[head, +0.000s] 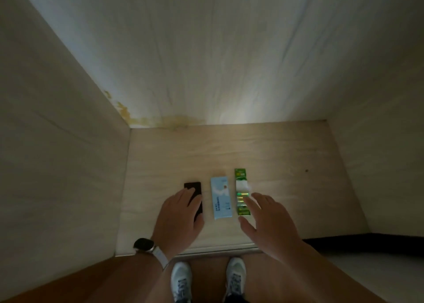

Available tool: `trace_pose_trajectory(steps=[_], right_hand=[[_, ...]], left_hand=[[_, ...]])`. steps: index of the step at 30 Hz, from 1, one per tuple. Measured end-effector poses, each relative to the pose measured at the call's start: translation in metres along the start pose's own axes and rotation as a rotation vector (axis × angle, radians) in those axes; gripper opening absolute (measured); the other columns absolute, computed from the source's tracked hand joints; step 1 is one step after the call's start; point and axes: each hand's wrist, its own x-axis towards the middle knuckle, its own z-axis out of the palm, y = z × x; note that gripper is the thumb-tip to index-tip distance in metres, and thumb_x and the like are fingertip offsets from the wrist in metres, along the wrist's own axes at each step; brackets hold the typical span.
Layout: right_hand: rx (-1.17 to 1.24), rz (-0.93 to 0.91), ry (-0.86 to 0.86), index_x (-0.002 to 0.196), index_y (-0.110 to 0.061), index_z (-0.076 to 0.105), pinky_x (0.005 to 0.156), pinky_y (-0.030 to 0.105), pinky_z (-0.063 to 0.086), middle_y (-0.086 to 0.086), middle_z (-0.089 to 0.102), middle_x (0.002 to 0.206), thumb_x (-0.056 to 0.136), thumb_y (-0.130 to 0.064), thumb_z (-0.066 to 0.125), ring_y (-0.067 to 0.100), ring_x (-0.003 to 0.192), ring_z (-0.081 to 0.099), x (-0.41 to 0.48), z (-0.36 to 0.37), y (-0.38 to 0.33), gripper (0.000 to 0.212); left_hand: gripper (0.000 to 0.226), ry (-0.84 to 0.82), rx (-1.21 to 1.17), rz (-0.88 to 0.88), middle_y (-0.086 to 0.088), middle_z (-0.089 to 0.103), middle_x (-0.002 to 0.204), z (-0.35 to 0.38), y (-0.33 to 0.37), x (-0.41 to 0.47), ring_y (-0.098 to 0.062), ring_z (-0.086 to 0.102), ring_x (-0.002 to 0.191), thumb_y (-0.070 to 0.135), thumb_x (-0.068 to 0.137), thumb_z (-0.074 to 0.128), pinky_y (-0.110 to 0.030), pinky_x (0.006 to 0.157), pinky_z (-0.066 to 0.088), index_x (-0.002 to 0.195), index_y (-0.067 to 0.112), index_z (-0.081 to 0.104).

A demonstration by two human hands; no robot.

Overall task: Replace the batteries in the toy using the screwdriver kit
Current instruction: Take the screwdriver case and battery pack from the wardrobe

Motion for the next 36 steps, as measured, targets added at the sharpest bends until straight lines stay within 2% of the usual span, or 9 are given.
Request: trace_pose_trajectory(steps=[4, 10, 13, 17, 21, 25, 28, 31, 36], right_hand=[[0.029, 0.039, -0.068, 0.118, -0.017, 0.064, 0.076, 0.036, 0.054, 0.002, 0.066, 0.115, 0.086, -0.05, 0.047, 0.022, 0.102, 0.064, 0.016, 0.044, 0.024, 0.049], [0.072, 0.12, -0.2, 0.134, -0.017, 0.054, 0.09, 0.035, 0.048, 0.003, 0.058, 0.131, 0.094, -0.044, 0.049, 0.022, 0.117, 0.055, 0.031, 0.099, 0.052, 0.048], [0.119, 0.216, -0.222, 0.131, -0.017, 0.052, 0.083, 0.032, 0.049, 0.002, 0.058, 0.121, 0.094, -0.044, 0.047, 0.02, 0.107, 0.056, 0.037, 0.121, 0.058, 0.046], [0.235, 0.426, -0.217, 0.13, -0.017, 0.049, 0.071, 0.031, 0.045, 0.003, 0.057, 0.114, 0.094, -0.046, 0.051, 0.02, 0.098, 0.056, 0.043, 0.143, 0.062, 0.046], [0.298, 0.561, -0.216, 0.125, -0.018, 0.049, 0.067, 0.03, 0.039, -0.001, 0.051, 0.104, 0.092, -0.048, 0.054, 0.014, 0.086, 0.045, 0.048, 0.16, 0.064, 0.045], [0.341, 0.626, -0.239, 0.114, -0.017, 0.051, 0.065, 0.032, 0.046, -0.001, 0.05, 0.099, 0.088, -0.051, 0.058, 0.019, 0.084, 0.055, 0.055, 0.174, 0.063, 0.044], [0.416, 0.725, -0.231, 0.114, -0.015, 0.051, 0.071, 0.037, 0.053, 0.003, 0.056, 0.103, 0.083, -0.052, 0.063, 0.023, 0.089, 0.06, 0.06, 0.185, 0.059, 0.05], [0.441, 0.814, -0.202, 0.119, -0.014, 0.048, 0.075, 0.038, 0.052, 0.005, 0.055, 0.111, 0.079, -0.053, 0.068, 0.027, 0.099, 0.059, 0.065, 0.194, 0.054, 0.06], [0.414, 0.832, -0.137, 0.117, -0.012, 0.048, 0.078, 0.045, 0.056, 0.007, 0.056, 0.11, 0.076, -0.046, 0.072, 0.03, 0.1, 0.06, 0.07, 0.203, 0.051, 0.059]], left_hand=[[0.047, -0.075, -0.064, -0.045, -0.016, 0.069, 0.124, 0.05, -0.002, 0.016, -0.037, 0.067, 0.114, 0.023, 0.076, 0.085, -0.047, 0.086, 0.059, 0.118, 0.007, 0.072], [0.045, -0.168, -0.123, -0.199, -0.018, 0.064, 0.133, 0.101, -0.01, 0.025, -0.037, 0.06, 0.123, 0.024, 0.088, 0.074, -0.047, 0.092, 0.055, 0.128, 0.004, 0.067], [0.05, -0.221, -0.145, -0.319, -0.012, 0.055, 0.144, 0.116, -0.015, 0.031, -0.029, 0.053, 0.13, 0.034, 0.098, 0.059, -0.04, 0.093, 0.053, 0.142, 0.009, 0.054], [0.059, -0.283, -0.167, -0.475, -0.007, 0.05, 0.143, 0.135, -0.024, 0.039, -0.026, 0.049, 0.125, 0.045, 0.102, 0.048, -0.037, 0.088, 0.052, 0.15, 0.013, 0.039], [0.067, -0.305, -0.195, -0.557, -0.011, 0.05, 0.139, 0.151, -0.031, 0.043, -0.028, 0.051, 0.122, 0.05, 0.1, 0.05, -0.037, 0.089, 0.05, 0.151, 0.009, 0.033], [0.077, -0.306, -0.195, -0.573, -0.013, 0.05, 0.14, 0.167, -0.033, 0.044, -0.03, 0.052, 0.124, 0.056, 0.098, 0.051, -0.039, 0.092, 0.049, 0.153, 0.006, 0.03], [0.081, -0.285, -0.222, -0.608, -0.015, 0.052, 0.132, 0.176, -0.034, 0.046, -0.032, 0.055, 0.118, 0.058, 0.094, 0.057, -0.041, 0.087, 0.051, 0.15, 0.005, 0.034], [0.081, -0.28, -0.241, -0.622, -0.014, 0.052, 0.126, 0.183, -0.038, 0.05, -0.032, 0.056, 0.114, 0.059, 0.09, 0.063, -0.041, 0.083, 0.051, 0.147, 0.006, 0.036], [0.081, -0.236, -0.347, -0.662, -0.015, 0.052, 0.126, 0.193, -0.045, 0.049, -0.034, 0.057, 0.112, 0.055, 0.085, 0.072, -0.042, 0.084, 0.051, 0.143, 0.007, 0.041]])
